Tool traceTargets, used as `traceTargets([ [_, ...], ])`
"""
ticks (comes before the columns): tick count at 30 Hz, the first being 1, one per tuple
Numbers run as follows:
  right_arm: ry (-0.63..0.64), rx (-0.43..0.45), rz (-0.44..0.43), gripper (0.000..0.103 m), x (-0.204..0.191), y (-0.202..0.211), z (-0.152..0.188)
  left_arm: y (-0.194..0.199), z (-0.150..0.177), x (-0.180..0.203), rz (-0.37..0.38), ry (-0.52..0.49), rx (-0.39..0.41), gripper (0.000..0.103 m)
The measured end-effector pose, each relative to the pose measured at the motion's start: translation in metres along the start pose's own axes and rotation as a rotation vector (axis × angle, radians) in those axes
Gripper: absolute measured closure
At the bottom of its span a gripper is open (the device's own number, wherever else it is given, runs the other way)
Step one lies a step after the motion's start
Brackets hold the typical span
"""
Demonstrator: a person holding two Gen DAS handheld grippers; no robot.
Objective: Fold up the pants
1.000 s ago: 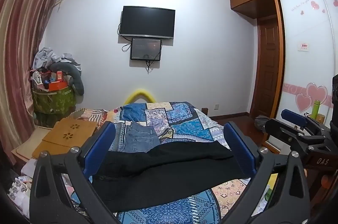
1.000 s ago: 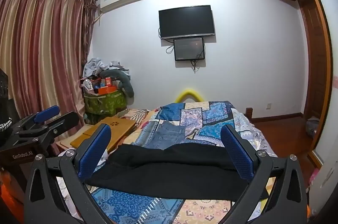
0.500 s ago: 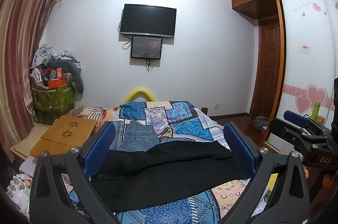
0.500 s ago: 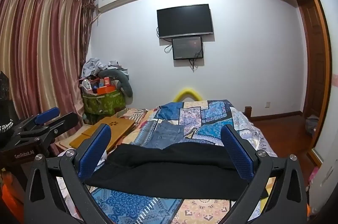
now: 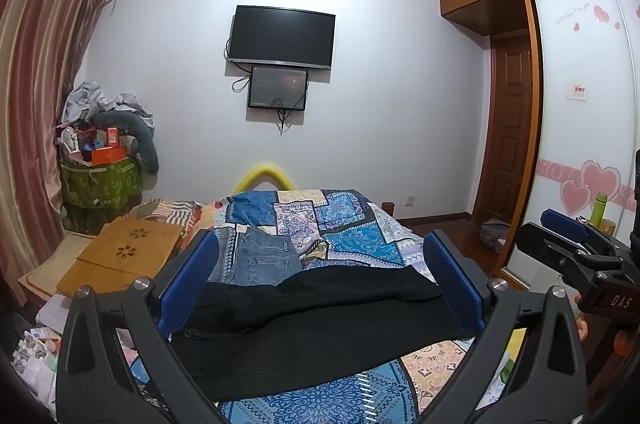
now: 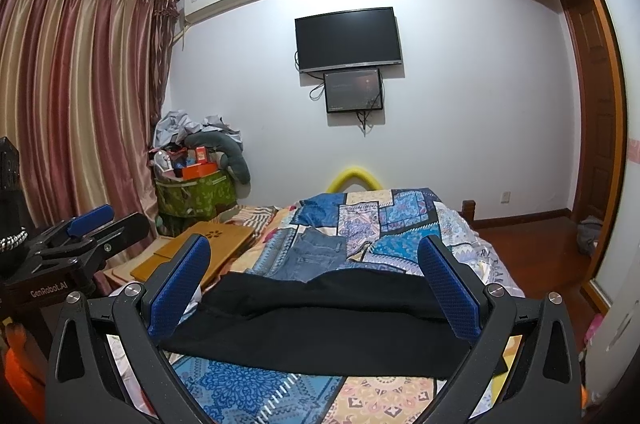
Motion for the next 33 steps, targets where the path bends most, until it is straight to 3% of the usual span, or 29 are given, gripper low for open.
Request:
traceTargets([
  [33,0.002,-0.002,0.010,0.000,0.0032,0.0006,-0.0025,0.0050,0.0062,0.0081,0.009,-0.018,0.020,0.000],
])
Point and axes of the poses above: each gripper's, at about its wrist camera, not at the fingertips, and y roughly against the way its jaws point, x to its right, z to its underside, the point moved 1 cm from there along -y, roughly the way its jaws point, and after that the axes turned 1 degree about z, right-handed, at the moved point
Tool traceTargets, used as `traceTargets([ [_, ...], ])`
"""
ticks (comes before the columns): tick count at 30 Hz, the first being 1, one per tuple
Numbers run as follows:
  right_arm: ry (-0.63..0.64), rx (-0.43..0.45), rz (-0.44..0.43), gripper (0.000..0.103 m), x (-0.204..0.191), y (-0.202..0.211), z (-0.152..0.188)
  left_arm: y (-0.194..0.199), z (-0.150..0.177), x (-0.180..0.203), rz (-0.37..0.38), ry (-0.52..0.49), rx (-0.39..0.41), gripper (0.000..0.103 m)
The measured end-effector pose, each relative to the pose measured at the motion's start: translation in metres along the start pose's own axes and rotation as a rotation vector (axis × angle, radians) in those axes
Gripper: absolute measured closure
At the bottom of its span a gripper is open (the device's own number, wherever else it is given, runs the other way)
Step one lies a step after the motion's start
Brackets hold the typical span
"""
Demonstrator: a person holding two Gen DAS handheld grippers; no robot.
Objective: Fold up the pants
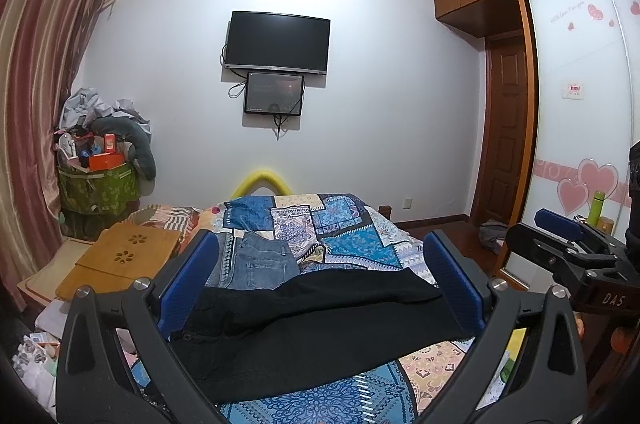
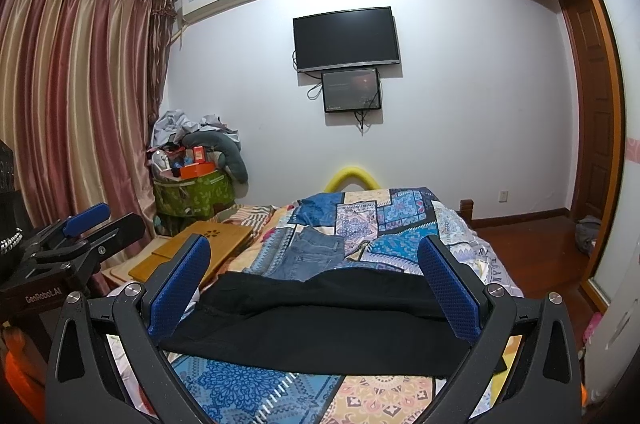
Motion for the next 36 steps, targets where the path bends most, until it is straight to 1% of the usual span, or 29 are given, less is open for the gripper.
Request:
traceTargets([
  [16,-0.010,0.001,0.003,0.000,0.001,-0.001,0.003,0.001,0.000,-0.003,0.002,0.002,0.001,0.000],
  [21,-0.012,-0.015,0.011,0.000,0.006,-0.009,0.004,-0.009,0.000,-0.006,-0.004,-0.002,-0.014,0.000],
  [27,-0.013,-0.052,0.034,0.000,0.016,-0.034,0.004,-0.044,0.002,-0.020,-0.012,-0.001,-0.066,0.000],
  [31,-0.004,-0.085,0.064,0.000,0.028,-0.059,0.006,-0.083,0.002,-0.038,-0.028,-0.006,-0.126,0.000],
  [32,0.002,-0.099,0.076,0.000,0.034,-0.071,0.007,-0.095,0.003,-0.044,-0.034,-0.010,-0.143,0.000],
  [36,0.004,-0.151,0.096,0.000,0.051,-0.105,0.013,-0.145,0.007,-0.071,-0.082,-0.028,-0.214,0.000],
])
Point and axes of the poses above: each gripper's, at about its wrist camera, not at the fingertips, and y roughly against the way its jaws point, x to its right, z to its underside, the point moved 1 cm from there along -y, roughly the way its jaws point, and after that the axes turned 1 degree about z, right-handed, at the moved point
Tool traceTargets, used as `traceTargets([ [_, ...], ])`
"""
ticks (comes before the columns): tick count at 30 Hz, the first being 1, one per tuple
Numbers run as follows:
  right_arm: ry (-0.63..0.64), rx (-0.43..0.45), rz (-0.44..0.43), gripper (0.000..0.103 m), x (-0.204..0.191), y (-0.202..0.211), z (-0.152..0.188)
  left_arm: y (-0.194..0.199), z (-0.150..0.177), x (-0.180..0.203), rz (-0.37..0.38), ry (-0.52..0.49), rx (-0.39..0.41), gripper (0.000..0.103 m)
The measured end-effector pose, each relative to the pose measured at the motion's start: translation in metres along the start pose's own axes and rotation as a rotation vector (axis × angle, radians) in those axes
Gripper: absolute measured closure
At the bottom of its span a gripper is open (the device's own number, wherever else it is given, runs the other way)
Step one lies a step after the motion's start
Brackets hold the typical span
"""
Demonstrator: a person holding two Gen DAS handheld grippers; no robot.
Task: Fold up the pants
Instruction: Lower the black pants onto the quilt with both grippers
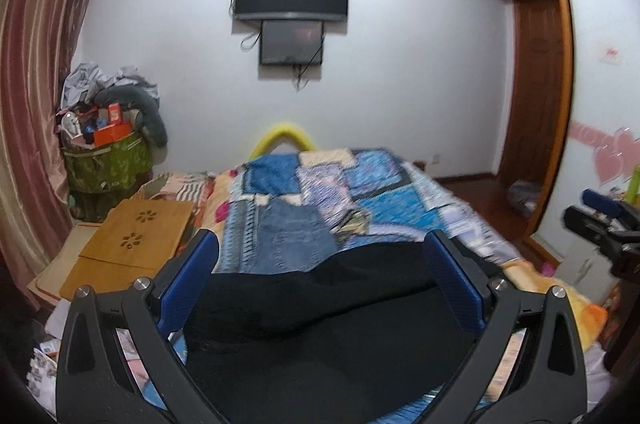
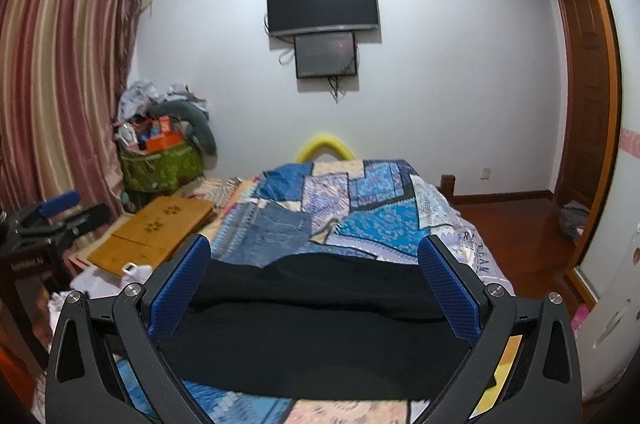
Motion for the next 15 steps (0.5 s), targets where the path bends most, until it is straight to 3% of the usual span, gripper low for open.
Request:
traceTargets([
  [7,-0.013,-0.141,0.036,0.000,0.031,-0.073,0.013,-0.107,0.012,-0.061,-0.100,0.030,-0.204,0.000],
  [15,0.019,-0.335,0.067,0.000,0.061,-0.145,0.039,-0.214,0.068,-0.141,-0.212,0.104,-0.443,0.000],
])
Point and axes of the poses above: each gripper's, at about its wrist camera, not at the fingertips, and y roughly against the way its jaws point, x to its right, z to its underside, the point moved 1 cm from there along -y, roughly the way its jaws point, and after that the axes turned 1 degree about z, right-handed, at the moved point
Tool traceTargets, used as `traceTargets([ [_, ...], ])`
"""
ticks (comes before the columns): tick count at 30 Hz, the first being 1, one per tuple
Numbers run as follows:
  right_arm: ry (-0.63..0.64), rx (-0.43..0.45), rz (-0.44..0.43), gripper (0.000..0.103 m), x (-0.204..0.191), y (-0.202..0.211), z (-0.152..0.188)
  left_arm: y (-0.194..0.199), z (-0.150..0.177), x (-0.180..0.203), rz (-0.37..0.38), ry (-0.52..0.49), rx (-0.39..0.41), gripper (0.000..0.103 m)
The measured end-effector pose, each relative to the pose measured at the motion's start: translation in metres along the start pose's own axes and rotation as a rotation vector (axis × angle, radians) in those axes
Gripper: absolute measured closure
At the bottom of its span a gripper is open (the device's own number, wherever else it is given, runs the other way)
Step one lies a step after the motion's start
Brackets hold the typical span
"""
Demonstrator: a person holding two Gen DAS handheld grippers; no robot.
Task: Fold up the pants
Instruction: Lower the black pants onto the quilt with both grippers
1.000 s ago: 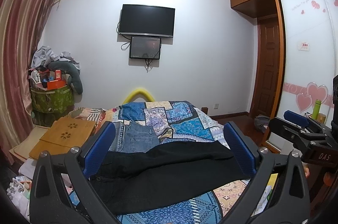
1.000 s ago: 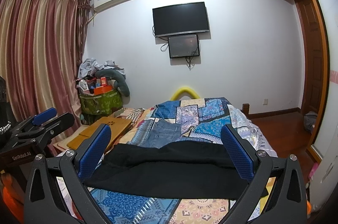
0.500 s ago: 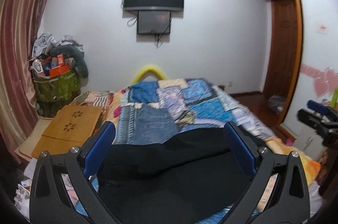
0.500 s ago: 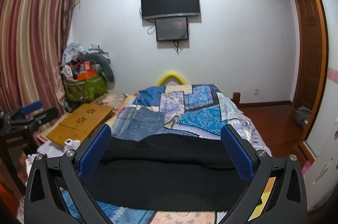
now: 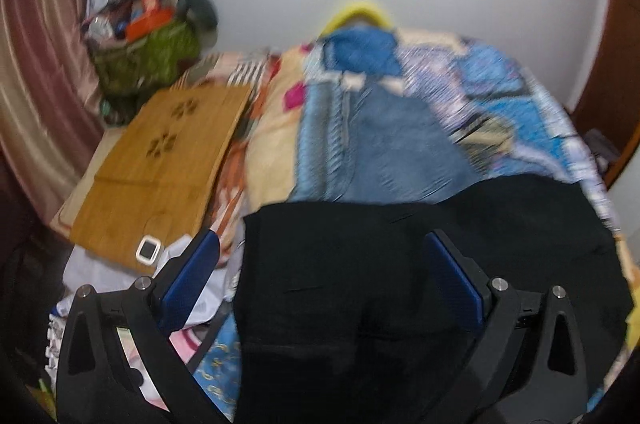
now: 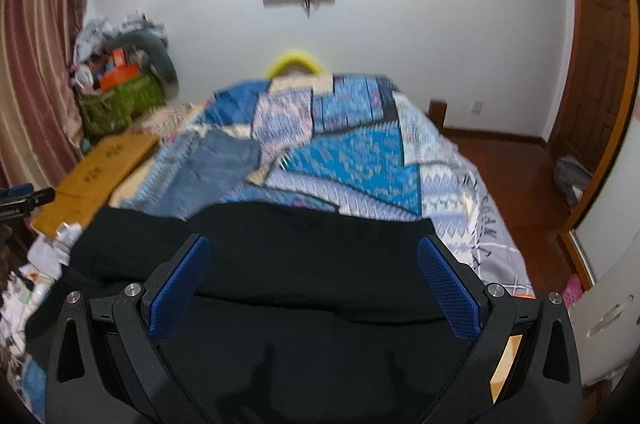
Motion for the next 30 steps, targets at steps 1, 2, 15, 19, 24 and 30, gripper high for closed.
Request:
traceTargets([
  [1,0.006,-0.019,0.001,0.000,0.002,-0.007,-0.001,-0.014,0.003,-0.005,-0.008,0.003,-0.025,0.000],
  [2,0.014,-0.041,0.000,0.000,0.004,-0.016,-0.001,-0.030,0.004,-0.011,-0.015,0.011,-0.052,0.001],
  [15,0.106,-0.225,-0.109,0.000,0.000,-0.132,-0.026,-0.161,0.006,-0.069,0.001,0.152,-0.296,0.019],
  [19,0.128,-0.262,-0.131,0.001,-0.009,-0.160,-0.034,-0.182,0.001,-0.075,0.044,0.188,-0.326,0.022],
  [24,0.174,-0.306,-0.131,0.006,-0.021,-0.191,-0.040,-0.195,-0.001,-0.071,0.086,0.183,-0.341,0.036],
  [30,0.154,-0.307,-0.195,0.014,-0.020,-0.198,-0.039,-0.190,-0.002,-0.065,0.094,0.198,-0.309,0.071],
])
Point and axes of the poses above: each gripper's, at about its wrist camera, not at the fingertips, and y roughly against the way its jaws point, x to its right, z to its underside, the point moved 1 cm from there along -y, roughly the way its jaws point, and after that the axes turned 1 degree about z, right-handed, at the moved point
